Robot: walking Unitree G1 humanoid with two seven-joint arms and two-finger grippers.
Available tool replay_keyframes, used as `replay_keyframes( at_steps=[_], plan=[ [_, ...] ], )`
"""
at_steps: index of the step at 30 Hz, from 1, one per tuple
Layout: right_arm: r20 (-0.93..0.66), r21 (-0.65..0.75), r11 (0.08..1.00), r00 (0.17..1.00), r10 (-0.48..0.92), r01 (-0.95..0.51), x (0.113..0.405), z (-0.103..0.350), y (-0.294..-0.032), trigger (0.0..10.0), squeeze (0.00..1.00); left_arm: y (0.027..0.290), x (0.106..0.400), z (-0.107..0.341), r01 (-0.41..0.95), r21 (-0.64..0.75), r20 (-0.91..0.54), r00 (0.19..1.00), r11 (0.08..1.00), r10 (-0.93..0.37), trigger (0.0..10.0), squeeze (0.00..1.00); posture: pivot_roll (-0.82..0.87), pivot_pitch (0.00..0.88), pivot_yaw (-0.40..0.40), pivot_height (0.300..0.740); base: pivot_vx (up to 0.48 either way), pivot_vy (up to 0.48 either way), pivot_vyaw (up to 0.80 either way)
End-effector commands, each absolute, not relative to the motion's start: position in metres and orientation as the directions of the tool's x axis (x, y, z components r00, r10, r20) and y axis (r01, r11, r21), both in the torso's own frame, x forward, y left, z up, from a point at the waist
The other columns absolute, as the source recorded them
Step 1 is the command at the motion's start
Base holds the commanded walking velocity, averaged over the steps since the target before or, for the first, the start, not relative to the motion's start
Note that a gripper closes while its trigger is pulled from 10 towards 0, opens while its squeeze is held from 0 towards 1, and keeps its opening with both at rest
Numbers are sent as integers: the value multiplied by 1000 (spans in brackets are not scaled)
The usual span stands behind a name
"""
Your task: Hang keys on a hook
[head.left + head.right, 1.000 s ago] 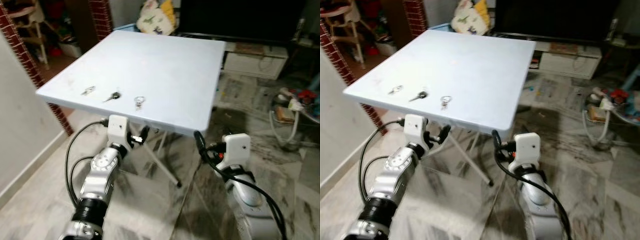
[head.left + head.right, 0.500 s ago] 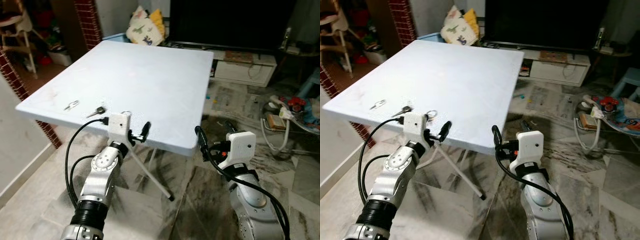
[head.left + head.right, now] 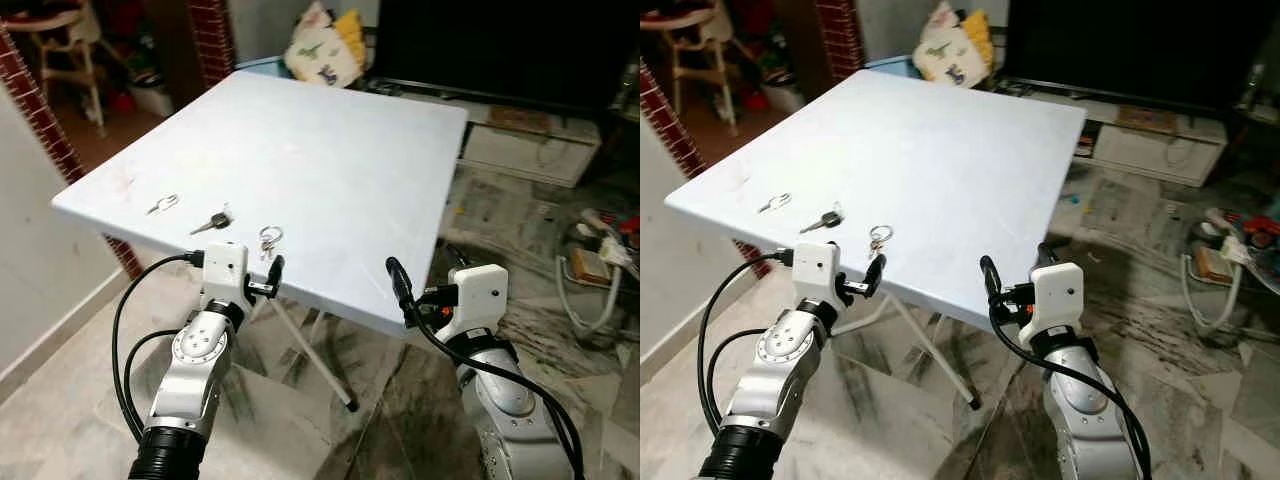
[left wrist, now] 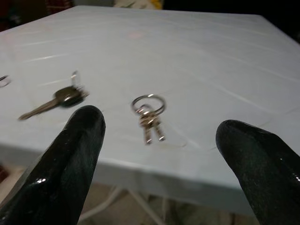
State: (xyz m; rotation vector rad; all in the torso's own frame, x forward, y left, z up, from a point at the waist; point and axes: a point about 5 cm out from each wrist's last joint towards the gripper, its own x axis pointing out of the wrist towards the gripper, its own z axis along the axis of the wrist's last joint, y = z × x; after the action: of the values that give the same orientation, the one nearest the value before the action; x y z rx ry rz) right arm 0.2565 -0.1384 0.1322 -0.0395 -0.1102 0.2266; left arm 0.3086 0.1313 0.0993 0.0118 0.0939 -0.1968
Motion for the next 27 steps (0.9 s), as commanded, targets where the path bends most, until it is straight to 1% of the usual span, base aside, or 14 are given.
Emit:
replay_keyframes(
  at_steps=[1,10,12,18,27],
  plan=[
    [114,-59,975,968,222,-216,256,136,-138,10000,0,130,310,105,192,15,-82,978,981,-190,10000,0,2,0,24,740,0,0,538],
    [111,-53,980,974,196,-191,257,136,-140,10000,0,129,317,106,191,8,-106,976,982,-189,10000,0,-1,0,28,740,0,0,525],
    [112,-48,982,976,189,-184,257,136,-141,10000,0,131,321,108,186,12,-103,978,982,-184,10000,0,-1,0,28,740,0,129,0],
    [111,-49,983,977,184,-179,258,136,-142,10000,0,132,325,111,186,11,-103,978,983,-184,10000,0,-3,0,29,740,0,383,0],
    [112,-50,984,978,175,-171,257,136,-142,10000,0,126,326,111,209,-5,-112,972,978,-208,10000,0,-8,0,35,740,0,480,0]
  ],
)
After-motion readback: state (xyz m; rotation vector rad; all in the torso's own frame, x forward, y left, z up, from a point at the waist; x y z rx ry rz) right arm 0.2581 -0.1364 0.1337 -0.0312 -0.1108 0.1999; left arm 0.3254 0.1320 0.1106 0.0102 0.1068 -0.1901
